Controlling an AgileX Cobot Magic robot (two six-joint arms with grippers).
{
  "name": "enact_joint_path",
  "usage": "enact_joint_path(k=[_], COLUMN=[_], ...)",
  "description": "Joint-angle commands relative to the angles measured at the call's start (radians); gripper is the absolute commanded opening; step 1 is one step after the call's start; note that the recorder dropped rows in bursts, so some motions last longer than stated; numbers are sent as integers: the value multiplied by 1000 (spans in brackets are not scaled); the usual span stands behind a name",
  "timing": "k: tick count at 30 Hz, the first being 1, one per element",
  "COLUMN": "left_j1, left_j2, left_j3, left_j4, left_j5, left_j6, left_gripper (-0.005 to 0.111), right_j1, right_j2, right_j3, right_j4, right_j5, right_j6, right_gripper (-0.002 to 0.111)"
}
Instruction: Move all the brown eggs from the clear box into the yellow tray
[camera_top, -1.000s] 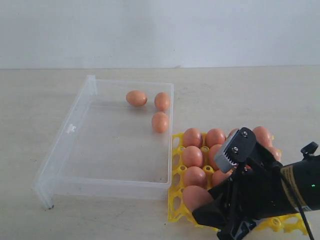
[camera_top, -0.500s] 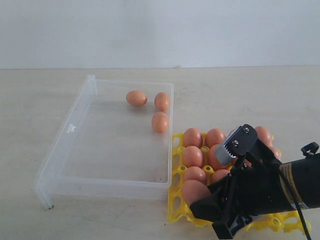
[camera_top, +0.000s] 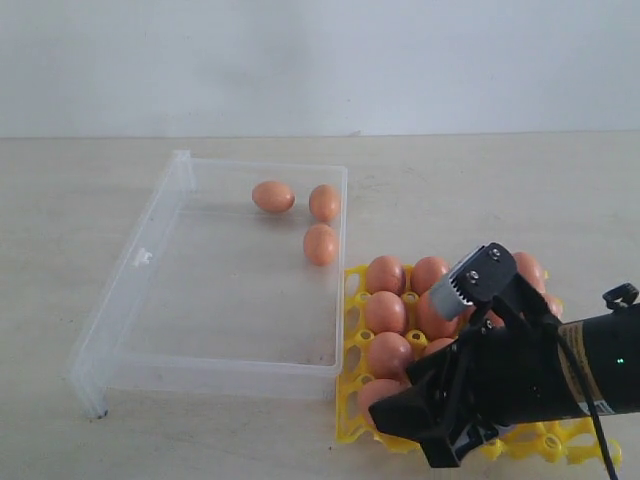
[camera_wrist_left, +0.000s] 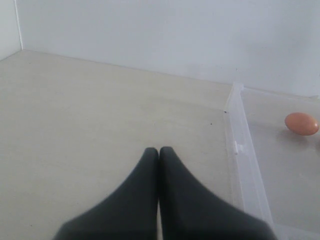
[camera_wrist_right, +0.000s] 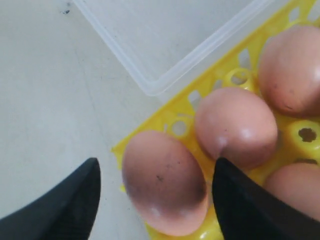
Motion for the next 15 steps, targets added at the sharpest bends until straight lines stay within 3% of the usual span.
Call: enact_joint_path(k=[1, 3, 4, 5, 6, 7, 8, 11, 15], left_j1=[-5, -5, -5, -5, -5, -5, -5, -5, -5], left_j2=[3, 3, 3, 3, 3, 3, 3, 3, 3], left_j3=[0, 0, 0, 0, 0, 0, 0, 0, 0], left_j4=[-7, -7, -7, -7, -7, -7, -7, -7, -7], left_j5=[1, 1, 1, 1, 1, 1, 1, 1, 1], left_j6=[-7, -7, -7, -7, -7, -7, -7, -7, -7], left_gripper=[-4, -4, -4, -4, -4, -4, -4, -4, -4], right_j1=[-5, -5, -5, -5, -3, -3, -3, -3, -3], right_j2=[-38, -85, -122, -145, -195, -219, -259, -292, -252], right_j3=[-26, -57, -71, -76, -86, -92, -109, -127, -168], right_j4=[10, 10, -9, -44, -193, -270, -393, -393, -393], right_j5=[-4, 36, 104, 144, 217, 245, 344, 584, 933], right_j6=[14, 43, 91, 133, 220, 272, 426, 523, 306], right_gripper=[62, 62, 54, 43, 7, 1, -1, -1, -1])
